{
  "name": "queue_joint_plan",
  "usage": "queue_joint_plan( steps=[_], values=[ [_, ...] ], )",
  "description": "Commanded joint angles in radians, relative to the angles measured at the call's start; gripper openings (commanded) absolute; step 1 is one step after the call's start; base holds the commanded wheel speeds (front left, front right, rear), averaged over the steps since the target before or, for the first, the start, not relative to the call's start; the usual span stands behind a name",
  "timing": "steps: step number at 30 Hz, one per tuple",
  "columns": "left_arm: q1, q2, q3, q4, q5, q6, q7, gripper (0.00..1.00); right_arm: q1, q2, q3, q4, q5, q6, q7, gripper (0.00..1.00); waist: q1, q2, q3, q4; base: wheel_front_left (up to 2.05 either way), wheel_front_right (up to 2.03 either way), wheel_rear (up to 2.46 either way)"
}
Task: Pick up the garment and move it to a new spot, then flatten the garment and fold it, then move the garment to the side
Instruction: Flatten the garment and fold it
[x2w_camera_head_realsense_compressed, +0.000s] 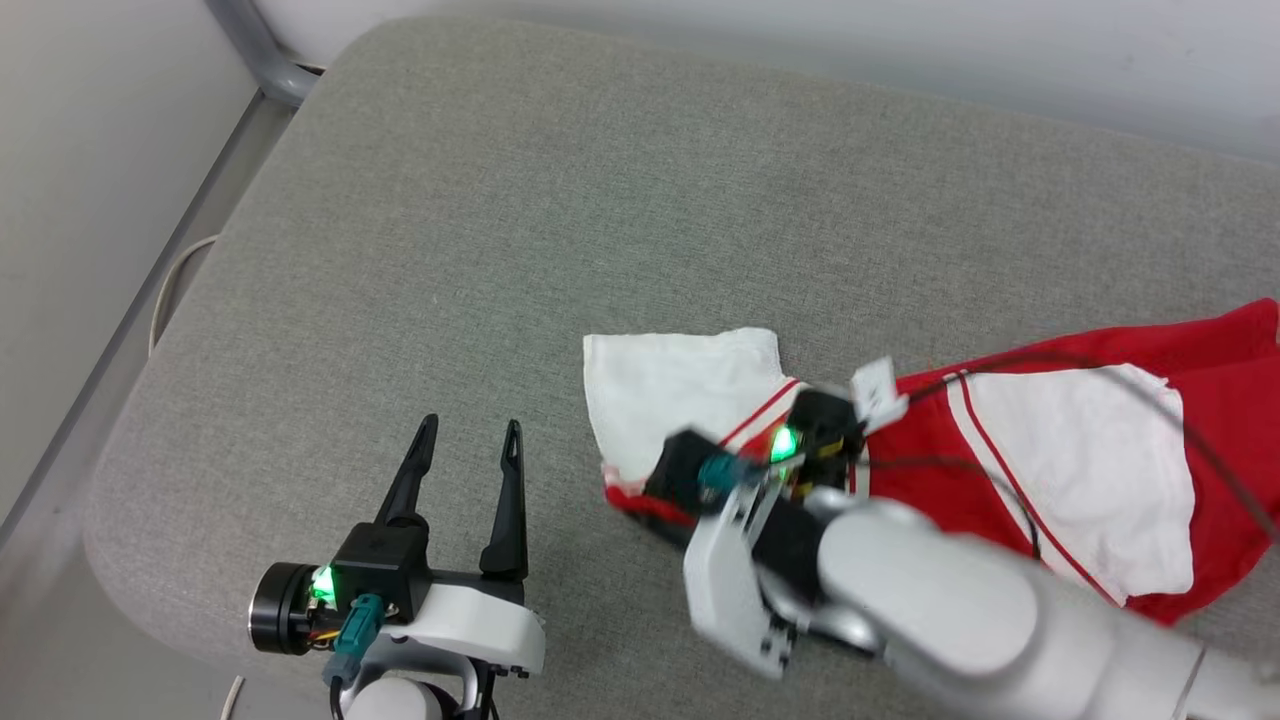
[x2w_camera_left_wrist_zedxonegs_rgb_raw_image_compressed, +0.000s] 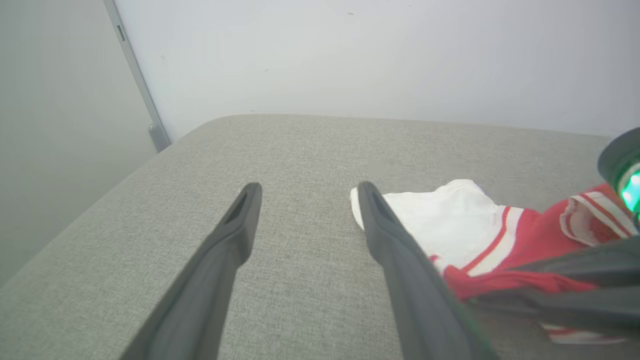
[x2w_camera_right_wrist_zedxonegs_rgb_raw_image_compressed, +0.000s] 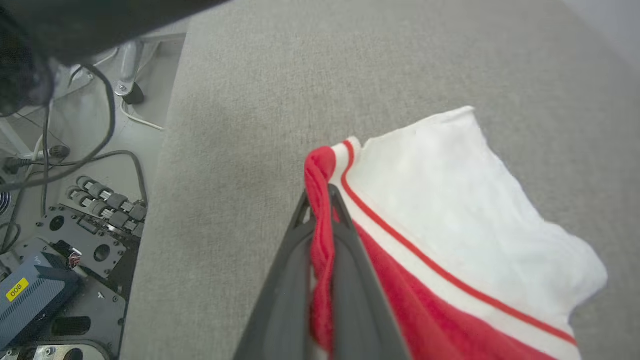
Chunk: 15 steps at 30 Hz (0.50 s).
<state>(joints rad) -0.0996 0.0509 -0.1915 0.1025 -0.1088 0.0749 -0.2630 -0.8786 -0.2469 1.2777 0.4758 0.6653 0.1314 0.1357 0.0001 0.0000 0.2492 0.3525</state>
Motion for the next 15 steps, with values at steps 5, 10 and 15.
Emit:
queue_joint_plan(
  steps=[5,10,15],
  values=[
    [-0.012,-0.001,0.005,0.000,-0.007,0.006,-0.003,1.00,0.172,-0.014,0.000,-0.091,-0.136,-0.001,0.166,0.00,-0.0001,0.0000,0.008,-0.012,0.00,0.00,0.00],
    [-0.023,-0.001,0.015,0.007,-0.001,0.005,-0.003,1.00,0.207,-0.033,0.004,-0.096,-0.117,-0.001,0.151,0.47,-0.0001,0.0000,0.009,-0.038,0.00,0.00,0.00],
    [-0.006,-0.001,0.034,0.008,0.013,-0.002,-0.003,1.00,0.132,-0.030,-0.001,-0.057,-0.069,-0.001,-0.026,1.00,-0.0001,0.0000,-0.017,-0.071,0.00,0.00,0.00]
  ],
)
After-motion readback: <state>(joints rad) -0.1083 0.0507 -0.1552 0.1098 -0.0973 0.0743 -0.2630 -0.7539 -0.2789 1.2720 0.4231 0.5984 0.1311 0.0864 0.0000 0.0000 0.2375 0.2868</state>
